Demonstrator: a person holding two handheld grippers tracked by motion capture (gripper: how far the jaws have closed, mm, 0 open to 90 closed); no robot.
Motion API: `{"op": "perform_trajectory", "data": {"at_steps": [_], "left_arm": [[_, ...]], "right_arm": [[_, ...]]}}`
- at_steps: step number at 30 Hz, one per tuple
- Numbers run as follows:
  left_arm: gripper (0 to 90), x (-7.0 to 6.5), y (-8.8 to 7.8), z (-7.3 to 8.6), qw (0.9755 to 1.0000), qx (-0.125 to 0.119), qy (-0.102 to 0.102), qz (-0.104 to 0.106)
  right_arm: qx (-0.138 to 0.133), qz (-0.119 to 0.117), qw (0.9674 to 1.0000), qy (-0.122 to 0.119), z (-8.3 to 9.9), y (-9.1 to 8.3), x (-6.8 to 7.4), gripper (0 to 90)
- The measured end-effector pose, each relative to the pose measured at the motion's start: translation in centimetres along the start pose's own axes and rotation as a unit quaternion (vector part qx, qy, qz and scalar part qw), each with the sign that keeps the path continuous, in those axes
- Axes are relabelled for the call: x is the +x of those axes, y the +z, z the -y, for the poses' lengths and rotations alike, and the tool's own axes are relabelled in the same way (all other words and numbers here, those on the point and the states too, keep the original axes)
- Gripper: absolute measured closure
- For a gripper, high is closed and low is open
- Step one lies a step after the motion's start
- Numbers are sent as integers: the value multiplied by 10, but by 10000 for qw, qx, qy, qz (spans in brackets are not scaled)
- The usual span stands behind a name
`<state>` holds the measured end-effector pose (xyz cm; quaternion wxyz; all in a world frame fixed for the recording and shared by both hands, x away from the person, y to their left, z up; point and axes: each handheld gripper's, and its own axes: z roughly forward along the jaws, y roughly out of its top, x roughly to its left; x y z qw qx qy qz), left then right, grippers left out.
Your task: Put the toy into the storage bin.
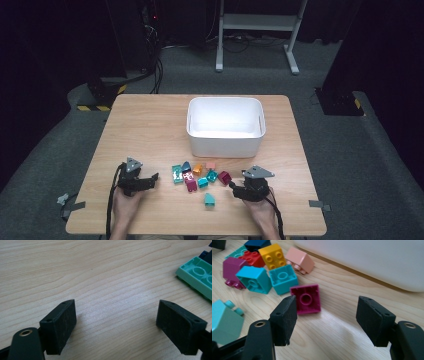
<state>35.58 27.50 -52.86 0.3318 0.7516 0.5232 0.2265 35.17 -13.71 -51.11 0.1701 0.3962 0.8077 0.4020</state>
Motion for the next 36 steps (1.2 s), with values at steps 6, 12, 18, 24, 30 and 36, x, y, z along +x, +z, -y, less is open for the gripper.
{"op": "perform_trajectory", "data": {"at_steps": [6, 12, 18, 24, 30, 36], "left_arm": [[165, 0, 0, 0, 10000, 4, 1, -3], [165, 0, 0, 0, 10000, -1, 6, -6], [164, 0, 0, 0, 10000, 1, 2, 1], [165, 0, 0, 0, 10000, 7, 8, -1], [165, 0, 0, 0, 10000, 9, 4, -2], [165, 0, 0, 0, 10000, 6, -3, -7]], "right_arm": [[87, -214, 9996, -151, -8, 12, 10, 360], [138, -280, 9993, -208, -11, 19, 15, 384], [216, -337, 9991, -160, -13, 24, 15, 426], [249, -369, 9987, -230, -14, 29, 16, 513], [270, -320, 9987, -286, -14, 29, 16, 585], [253, -345, 9986, -317, -14, 26, 16, 590]]}}
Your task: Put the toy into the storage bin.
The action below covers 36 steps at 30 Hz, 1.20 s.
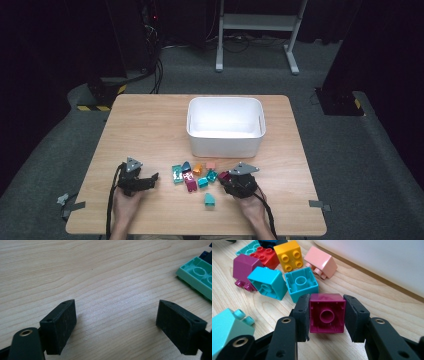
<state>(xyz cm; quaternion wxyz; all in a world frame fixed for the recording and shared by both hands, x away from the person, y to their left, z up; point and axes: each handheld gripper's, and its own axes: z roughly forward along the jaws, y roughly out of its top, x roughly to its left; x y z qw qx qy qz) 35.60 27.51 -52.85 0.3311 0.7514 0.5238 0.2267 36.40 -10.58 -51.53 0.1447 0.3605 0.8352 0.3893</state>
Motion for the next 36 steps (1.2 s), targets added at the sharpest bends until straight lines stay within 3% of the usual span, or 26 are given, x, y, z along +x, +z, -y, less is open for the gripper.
{"op": "perform_trajectory", "data": {"at_steps": [13, 24, 36], "left_arm": [[165, 0, 0, 0, 10000, 1, 5, 1], [166, 0, 0, 0, 10000, 0, 7, 0], [166, 0, 0, 0, 10000, -4, -1, 2]], "right_arm": [[-45, 6, 10000, 60, -2, -14, -5, 591], [-63, -21, 10000, -50, -5, -23, -7, 591], [-246, -213, 9995, -28, -20, -39, -11, 591]]}}
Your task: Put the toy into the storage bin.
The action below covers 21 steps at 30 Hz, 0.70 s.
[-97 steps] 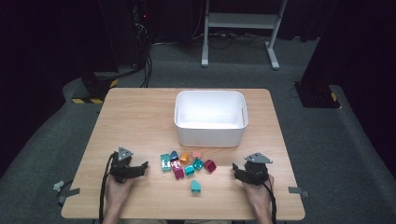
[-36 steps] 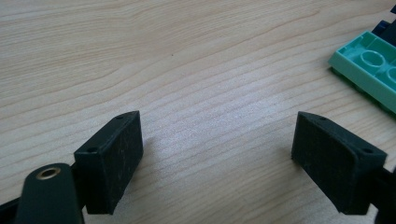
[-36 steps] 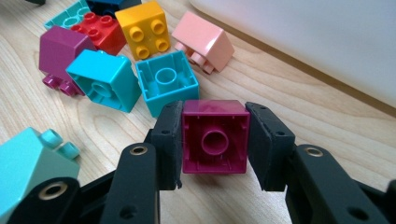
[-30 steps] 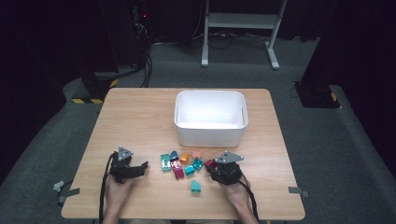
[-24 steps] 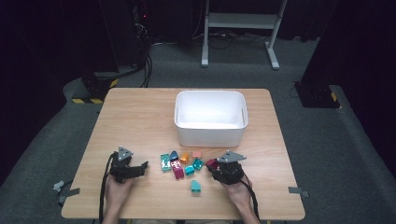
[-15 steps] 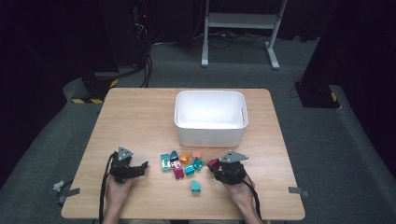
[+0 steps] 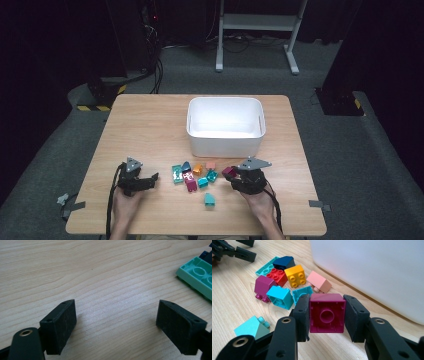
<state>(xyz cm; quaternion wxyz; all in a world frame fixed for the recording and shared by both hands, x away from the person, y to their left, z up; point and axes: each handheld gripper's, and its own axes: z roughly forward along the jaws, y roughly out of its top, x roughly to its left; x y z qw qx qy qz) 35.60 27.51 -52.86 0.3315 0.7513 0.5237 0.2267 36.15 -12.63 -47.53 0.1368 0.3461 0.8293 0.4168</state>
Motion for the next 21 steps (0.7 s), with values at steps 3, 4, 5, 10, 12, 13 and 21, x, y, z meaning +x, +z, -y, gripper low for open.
{"op": "perform_trajectory", "data": {"at_steps": [3, 4, 5, 10, 12, 13, 21], "left_arm": [[166, 0, 0, 0, 10000, -3, -5, 0], [166, 0, 0, 0, 10000, -5, -5, 1], [165, 0, 0, 0, 10000, -4, -5, 0], [166, 0, 0, 0, 10000, -5, -5, 1], [166, 0, 0, 0, 10000, -4, -6, 1], [166, 0, 0, 0, 10000, -4, -6, 1], [166, 0, 0, 0, 10000, -6, -8, 1]], "right_arm": [[-23, -5, 10000, 14, -1, -5, -1, 591], [-35, -12, 10000, 33, -2, -6, -2, 591], [-53, -20, 10000, 60, -3, -8, -2, 591], [-150, -25, 9999, 64, -9, -16, -4, 590], [-204, -6, 9998, 42, -15, -20, -6, 590], [-221, -18, 9997, 67, -16, -21, -6, 591], [-291, -38, 9996, 41, -26, -27, -9, 590]]}}
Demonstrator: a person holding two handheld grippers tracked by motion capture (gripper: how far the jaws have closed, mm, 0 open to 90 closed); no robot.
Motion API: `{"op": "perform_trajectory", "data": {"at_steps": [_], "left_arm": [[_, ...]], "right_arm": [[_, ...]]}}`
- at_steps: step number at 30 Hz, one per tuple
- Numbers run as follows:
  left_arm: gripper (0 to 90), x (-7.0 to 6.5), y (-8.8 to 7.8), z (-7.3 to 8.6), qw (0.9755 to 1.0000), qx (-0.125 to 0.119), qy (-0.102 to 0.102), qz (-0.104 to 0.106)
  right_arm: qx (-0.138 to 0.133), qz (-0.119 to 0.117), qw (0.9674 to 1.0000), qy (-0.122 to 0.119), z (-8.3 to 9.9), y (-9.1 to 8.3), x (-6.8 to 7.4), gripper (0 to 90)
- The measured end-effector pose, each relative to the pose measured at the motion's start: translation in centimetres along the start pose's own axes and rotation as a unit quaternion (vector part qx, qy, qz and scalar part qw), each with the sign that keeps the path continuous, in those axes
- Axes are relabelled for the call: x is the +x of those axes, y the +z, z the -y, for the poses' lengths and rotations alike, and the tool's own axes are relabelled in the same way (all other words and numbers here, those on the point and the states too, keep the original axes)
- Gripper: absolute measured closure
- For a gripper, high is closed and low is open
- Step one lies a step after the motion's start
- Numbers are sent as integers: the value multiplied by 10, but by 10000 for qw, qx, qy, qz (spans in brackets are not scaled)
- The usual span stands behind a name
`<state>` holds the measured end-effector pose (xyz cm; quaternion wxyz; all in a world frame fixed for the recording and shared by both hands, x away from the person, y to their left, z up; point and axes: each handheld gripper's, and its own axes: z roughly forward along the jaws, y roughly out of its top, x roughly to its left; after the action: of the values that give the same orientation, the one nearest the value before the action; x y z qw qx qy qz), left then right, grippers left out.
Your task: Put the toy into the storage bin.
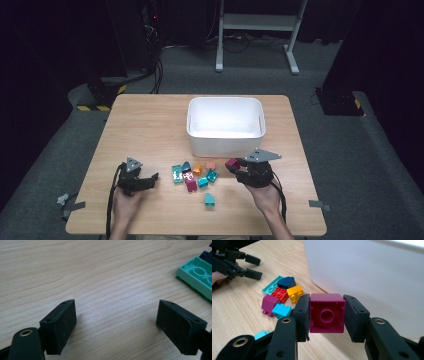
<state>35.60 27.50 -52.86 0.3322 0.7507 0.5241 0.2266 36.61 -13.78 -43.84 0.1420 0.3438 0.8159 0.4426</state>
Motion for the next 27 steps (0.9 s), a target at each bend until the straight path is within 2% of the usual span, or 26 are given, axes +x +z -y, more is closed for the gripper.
{"op": "perform_trajectory", "data": {"at_steps": [12, 15, 19, 23, 27], "left_arm": [[166, 0, 0, 0, 10000, -5, -7, 1], [166, 0, 0, 0, 10000, 8, 9, -1], [166, 0, 0, 0, 10000, 8, 9, 0], [166, 0, 0, 0, 10000, 7, 9, -2], [166, 0, 0, 0, 10000, 9, 10, 0]], "right_arm": [[-160, -156, 9998, 3, -20, -4, -5, 591], [-205, -230, 9995, 75, -24, -6, -6, 590], [-223, -212, 9995, 33, -29, -10, -8, 591], [-235, -187, 9995, 133, -35, -13, -12, 591], [-247, -179, 9995, 86, -41, -15, -14, 591]]}}
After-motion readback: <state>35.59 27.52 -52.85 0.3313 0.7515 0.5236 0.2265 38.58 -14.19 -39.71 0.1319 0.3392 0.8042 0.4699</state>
